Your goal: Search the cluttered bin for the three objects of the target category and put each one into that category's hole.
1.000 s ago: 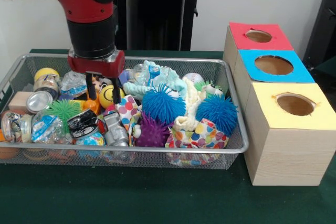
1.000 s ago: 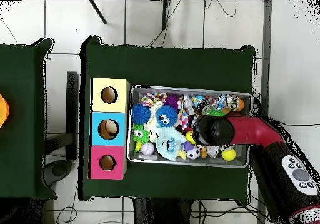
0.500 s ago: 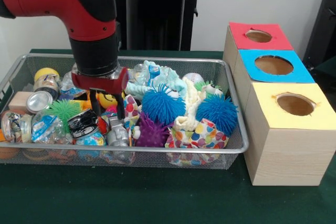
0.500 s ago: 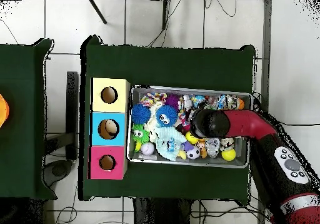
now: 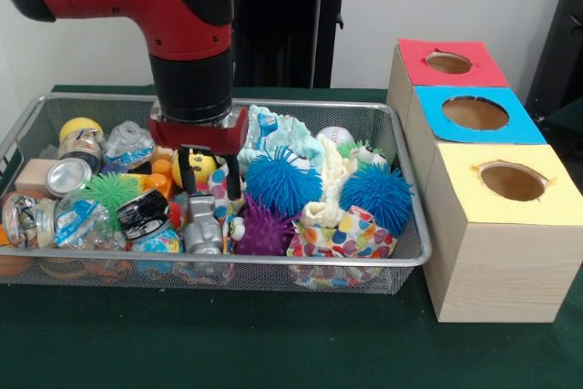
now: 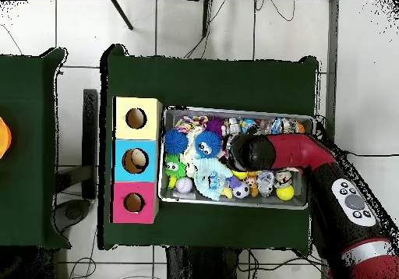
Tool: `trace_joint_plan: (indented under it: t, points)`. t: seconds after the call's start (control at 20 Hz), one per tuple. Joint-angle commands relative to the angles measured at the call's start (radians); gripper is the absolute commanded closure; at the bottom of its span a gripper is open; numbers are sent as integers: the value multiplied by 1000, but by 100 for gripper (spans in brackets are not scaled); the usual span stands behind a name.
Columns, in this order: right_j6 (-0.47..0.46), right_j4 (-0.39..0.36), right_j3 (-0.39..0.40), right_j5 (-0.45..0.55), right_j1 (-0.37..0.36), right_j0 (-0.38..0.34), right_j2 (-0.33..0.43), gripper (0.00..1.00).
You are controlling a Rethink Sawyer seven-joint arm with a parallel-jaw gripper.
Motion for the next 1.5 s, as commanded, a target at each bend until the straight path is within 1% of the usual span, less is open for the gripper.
trace_joint_plan:
  t: [0.05, 0.5, 0.6, 0.75, 0.85, 1.0, 1.3, 1.5]
  points:
    - [-93, -24, 107, -19, -78, 3, 7, 0]
    - [-133, -26, 102, -9, -68, -15, 24, 0]
    - [-130, -30, 97, -11, -65, -11, 20, 0]
    - [-129, -48, 67, -29, -21, -6, 14, 0]
    - [-113, -58, 68, -50, -6, 1, 8, 0]
    - [-90, -64, 73, -62, -7, 16, -2, 0]
    - [-91, -64, 68, -58, -8, 19, -4, 0]
    - [-89, -76, 55, -73, 11, 23, -10, 0]
